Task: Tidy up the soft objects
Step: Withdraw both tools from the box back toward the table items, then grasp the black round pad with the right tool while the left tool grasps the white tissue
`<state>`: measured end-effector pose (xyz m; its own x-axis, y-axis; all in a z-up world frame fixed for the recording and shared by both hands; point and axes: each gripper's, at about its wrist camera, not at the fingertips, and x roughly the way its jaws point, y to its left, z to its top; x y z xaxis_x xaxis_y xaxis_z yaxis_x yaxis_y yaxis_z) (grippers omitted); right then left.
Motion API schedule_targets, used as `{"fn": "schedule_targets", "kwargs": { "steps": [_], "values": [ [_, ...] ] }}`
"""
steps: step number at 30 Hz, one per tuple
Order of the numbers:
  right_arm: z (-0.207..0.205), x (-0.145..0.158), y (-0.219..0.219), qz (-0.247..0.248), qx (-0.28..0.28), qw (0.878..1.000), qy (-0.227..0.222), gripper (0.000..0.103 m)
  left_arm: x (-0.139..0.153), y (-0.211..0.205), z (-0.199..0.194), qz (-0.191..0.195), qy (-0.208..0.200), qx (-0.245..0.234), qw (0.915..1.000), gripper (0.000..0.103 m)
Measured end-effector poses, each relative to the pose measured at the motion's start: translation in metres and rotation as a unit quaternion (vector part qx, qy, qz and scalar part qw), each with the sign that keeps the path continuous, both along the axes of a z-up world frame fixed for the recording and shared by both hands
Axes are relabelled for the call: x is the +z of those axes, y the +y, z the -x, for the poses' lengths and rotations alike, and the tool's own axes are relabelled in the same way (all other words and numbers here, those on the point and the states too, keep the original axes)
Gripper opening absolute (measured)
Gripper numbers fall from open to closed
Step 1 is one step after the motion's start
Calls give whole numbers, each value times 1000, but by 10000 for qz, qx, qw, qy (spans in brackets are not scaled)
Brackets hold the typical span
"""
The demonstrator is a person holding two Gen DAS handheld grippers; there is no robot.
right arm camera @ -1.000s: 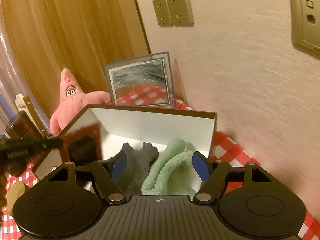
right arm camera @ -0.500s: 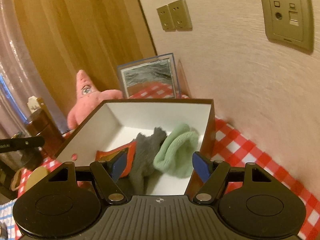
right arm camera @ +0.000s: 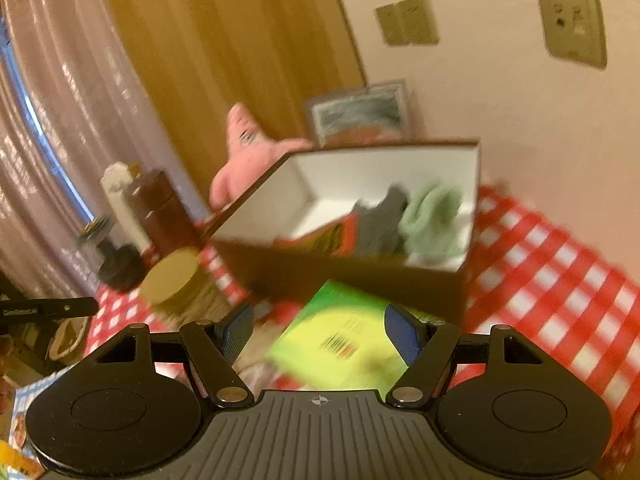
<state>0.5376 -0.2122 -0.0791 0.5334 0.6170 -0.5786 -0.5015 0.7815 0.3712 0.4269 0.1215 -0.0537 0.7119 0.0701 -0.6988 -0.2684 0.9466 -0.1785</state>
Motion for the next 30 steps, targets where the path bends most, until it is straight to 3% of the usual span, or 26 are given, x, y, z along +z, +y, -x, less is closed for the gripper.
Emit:
{"fn": "schedule_targets", "kwargs": {
  "steps": [9,14,22,30],
  "values": [
    [116,-41,81,286,41,9970,714,72,-33,39,81,93,342,-587,9976,14],
    [154,-61,127,257,-64,9953,937,72,-45,57,107,162,488,-849,9951,14],
    [166,-74,185,347,-57,9954,895,95,-57,81,116,86,603,-1014,9930,19],
    [147,-99,228,877,163,9935,707,97,-80,95,103,45,790,-880,9930,19]
  ]
}}
